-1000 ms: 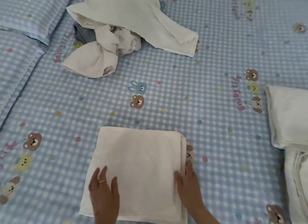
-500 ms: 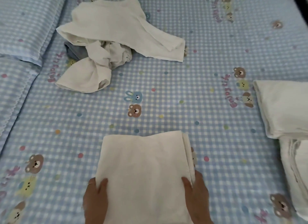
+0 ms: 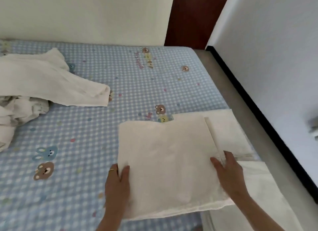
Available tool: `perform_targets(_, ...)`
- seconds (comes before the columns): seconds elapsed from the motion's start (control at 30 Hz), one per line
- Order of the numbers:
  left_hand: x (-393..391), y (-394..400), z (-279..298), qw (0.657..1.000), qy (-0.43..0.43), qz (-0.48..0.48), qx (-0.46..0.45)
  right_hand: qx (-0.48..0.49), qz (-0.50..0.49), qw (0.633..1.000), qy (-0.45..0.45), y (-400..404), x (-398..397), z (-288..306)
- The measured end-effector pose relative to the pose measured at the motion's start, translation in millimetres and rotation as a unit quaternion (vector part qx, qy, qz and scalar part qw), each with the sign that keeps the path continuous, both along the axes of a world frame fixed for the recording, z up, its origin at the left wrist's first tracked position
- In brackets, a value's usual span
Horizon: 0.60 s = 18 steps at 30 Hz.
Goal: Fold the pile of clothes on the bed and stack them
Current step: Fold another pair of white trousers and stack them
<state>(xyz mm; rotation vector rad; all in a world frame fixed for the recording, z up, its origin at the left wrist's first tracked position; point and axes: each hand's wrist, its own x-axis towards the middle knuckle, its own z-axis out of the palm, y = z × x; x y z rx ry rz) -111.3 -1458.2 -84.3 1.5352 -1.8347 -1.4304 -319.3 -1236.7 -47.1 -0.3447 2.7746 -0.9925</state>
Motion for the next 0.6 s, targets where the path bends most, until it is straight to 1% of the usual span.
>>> perform_targets(0.13, -104.0, 29.2, 4.0, 0.999, 0.017, -0.027, -0.026, -0.011, -0.02, 1.0, 0.013, 36.5, -95.9, 1.5)
perform_targets(0.23, -175.6, 44.1, -3.8, 0.998, 0.019, -0.041, -0.047, -0.014, -0.026, 0.999, 0.016, 56.5, -165.8, -5.8)
perform_targets(0.37, -254.1, 57.4, -24.8, 0.998, 0.027, -0.039, -0.03, -0.027, -0.032, 0.999, 0.003, 70.5, -247.5, -28.7)
perform_targets(0.4, -269.6, 60.2, -34.1, 0.999, 0.017, -0.042, -0.023, -0.025, -0.033, 0.999, -0.002, 73.0, -265.5, -39.5)
perform_targets(0.47, -289.8, 67.5, -54.5, 0.998, -0.008, -0.062, 0.0, -0.001, -0.033, 0.999, -0.021, 78.7, -293.7, -65.6)
perform_targets(0.5, -295.4, 73.5, -68.0, 0.995, -0.034, -0.097, 0.011, 0.024, -0.03, 0.998, -0.043, 81.8, -303.9, -82.7)
perform_targets(0.53, -297.4, 80.8, -81.7, 0.986, -0.073, -0.153, 0.007, 0.062, -0.019, 0.996, -0.066, 85.8, -310.6, -100.6)
perform_targets(0.6, -294.2, 94.5, -110.9, 0.944, -0.179, -0.276, -0.022, 0.153, 0.015, 0.984, -0.095, 92.8, -314.1, -137.6)
